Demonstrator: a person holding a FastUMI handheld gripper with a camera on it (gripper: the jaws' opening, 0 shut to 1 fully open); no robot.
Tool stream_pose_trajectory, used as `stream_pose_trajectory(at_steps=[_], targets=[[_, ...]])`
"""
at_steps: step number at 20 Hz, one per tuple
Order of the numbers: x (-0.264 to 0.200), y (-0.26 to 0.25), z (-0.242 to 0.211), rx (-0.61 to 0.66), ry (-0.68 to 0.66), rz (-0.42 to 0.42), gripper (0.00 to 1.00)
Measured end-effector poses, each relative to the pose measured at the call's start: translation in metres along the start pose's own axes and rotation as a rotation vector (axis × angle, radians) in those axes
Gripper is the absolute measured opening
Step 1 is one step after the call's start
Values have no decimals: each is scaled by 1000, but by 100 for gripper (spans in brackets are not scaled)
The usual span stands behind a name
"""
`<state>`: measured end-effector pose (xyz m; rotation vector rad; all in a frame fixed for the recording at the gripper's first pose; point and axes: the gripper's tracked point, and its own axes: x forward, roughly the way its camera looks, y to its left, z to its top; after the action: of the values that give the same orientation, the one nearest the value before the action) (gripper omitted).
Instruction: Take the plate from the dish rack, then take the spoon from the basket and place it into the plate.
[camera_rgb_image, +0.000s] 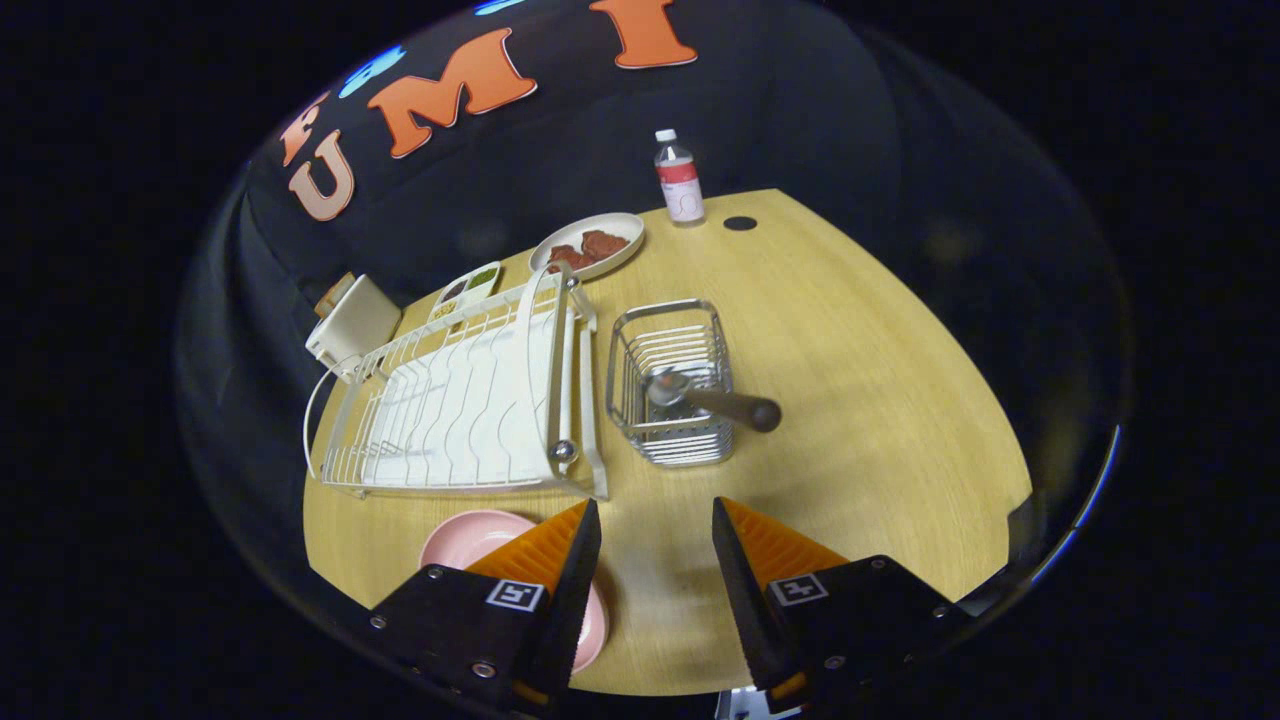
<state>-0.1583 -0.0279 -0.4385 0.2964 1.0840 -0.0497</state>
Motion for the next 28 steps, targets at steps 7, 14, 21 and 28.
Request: stream_pose_trajectory(at_steps=[7, 14, 21, 28], targets=[[7, -12, 33, 49, -186, -11, 61], [15, -19, 49, 76, -303, -27, 36], [20, -1, 50, 32, -329, 0, 17], [11, 5, 79, -22, -336, -8, 10]])
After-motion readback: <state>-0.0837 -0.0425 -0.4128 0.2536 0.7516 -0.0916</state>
